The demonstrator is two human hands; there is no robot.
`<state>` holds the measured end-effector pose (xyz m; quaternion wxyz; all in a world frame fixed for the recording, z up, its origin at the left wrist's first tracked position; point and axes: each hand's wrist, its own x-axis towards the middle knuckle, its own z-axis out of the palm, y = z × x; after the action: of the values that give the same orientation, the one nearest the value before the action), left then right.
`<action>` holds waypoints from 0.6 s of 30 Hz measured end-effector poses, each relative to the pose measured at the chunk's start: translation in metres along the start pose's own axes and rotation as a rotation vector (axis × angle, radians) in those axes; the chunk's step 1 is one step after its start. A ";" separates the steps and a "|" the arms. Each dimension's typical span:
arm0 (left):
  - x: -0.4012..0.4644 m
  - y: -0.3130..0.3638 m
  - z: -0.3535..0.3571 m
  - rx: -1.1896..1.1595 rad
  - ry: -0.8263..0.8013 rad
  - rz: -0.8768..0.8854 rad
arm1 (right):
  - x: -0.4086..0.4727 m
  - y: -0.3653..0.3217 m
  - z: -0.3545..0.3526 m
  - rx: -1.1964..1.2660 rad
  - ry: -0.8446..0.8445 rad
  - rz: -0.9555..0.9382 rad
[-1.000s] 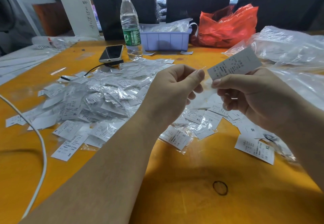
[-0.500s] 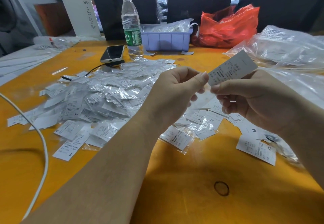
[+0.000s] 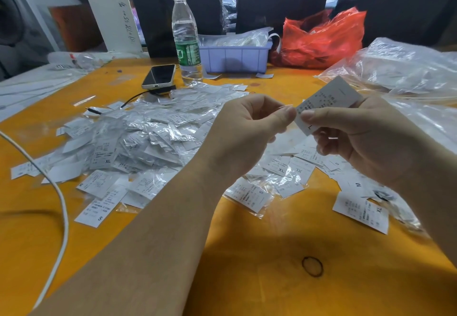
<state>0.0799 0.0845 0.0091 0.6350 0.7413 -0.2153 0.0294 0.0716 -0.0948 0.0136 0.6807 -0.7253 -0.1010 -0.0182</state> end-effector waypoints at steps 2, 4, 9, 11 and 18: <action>0.001 -0.001 0.000 -0.003 0.007 -0.009 | -0.001 -0.001 0.000 -0.030 0.010 -0.027; 0.001 -0.001 -0.001 -0.003 0.007 -0.027 | -0.001 -0.002 -0.001 -0.068 0.023 -0.051; 0.002 -0.002 -0.002 -0.003 -0.016 -0.048 | -0.001 -0.006 -0.006 -0.093 -0.040 -0.089; 0.002 -0.003 -0.002 -0.010 -0.031 -0.053 | -0.001 -0.006 -0.006 -0.106 -0.088 -0.096; 0.002 -0.004 -0.003 -0.032 -0.093 -0.061 | 0.000 -0.003 -0.004 -0.066 -0.083 -0.102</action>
<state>0.0840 0.0868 0.0067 0.6366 0.7380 -0.2221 -0.0279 0.0713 -0.0989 0.0168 0.6500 -0.7412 -0.1654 -0.0260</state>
